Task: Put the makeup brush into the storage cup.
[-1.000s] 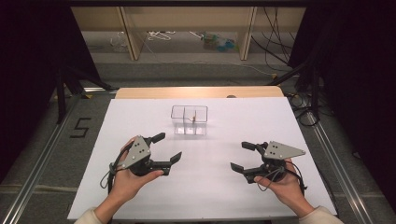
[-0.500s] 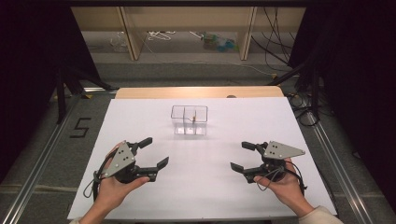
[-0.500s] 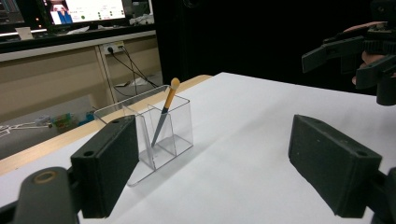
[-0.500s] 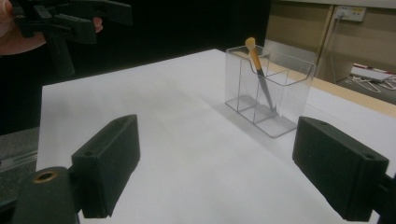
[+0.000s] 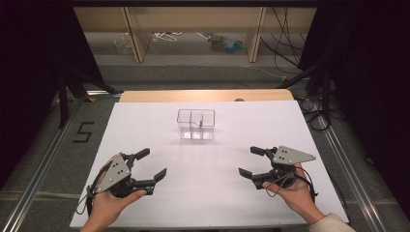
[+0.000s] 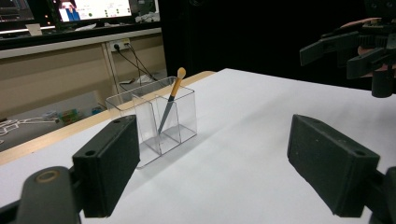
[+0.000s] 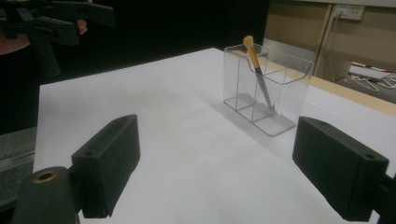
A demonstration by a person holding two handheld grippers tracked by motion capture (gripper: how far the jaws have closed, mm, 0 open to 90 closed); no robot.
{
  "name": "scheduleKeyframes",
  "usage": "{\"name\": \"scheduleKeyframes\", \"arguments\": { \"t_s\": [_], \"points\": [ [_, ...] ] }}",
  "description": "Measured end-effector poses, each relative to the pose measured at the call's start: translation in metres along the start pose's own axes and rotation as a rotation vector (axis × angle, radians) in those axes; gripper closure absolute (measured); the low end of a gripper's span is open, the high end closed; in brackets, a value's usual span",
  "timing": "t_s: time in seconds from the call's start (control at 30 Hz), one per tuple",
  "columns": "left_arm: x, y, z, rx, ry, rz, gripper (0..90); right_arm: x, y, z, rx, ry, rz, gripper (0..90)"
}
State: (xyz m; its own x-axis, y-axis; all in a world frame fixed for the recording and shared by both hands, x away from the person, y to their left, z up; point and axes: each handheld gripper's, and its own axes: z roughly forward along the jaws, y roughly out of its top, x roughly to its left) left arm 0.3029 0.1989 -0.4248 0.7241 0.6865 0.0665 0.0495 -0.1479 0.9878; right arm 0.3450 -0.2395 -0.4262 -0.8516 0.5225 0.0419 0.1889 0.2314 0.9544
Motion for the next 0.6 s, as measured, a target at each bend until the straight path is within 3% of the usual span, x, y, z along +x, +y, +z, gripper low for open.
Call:
{"name": "scheduleKeyframes", "arguments": {
  "t_s": [0.23, 0.6],
  "points": [
    [-0.0031, -0.0024, 0.0002, 0.013, -0.013, -0.004, 17.0, -0.0022, -0.0014, 0.0018, -0.016, -0.002, -0.007, 15.9],
    [-0.0041, -0.0044, 0.0028, 0.034, -0.006, 0.007, 17.7, -0.0015, -0.0009, 0.0003, 0.022, 0.001, 0.007, 15.9]
  ]
}}
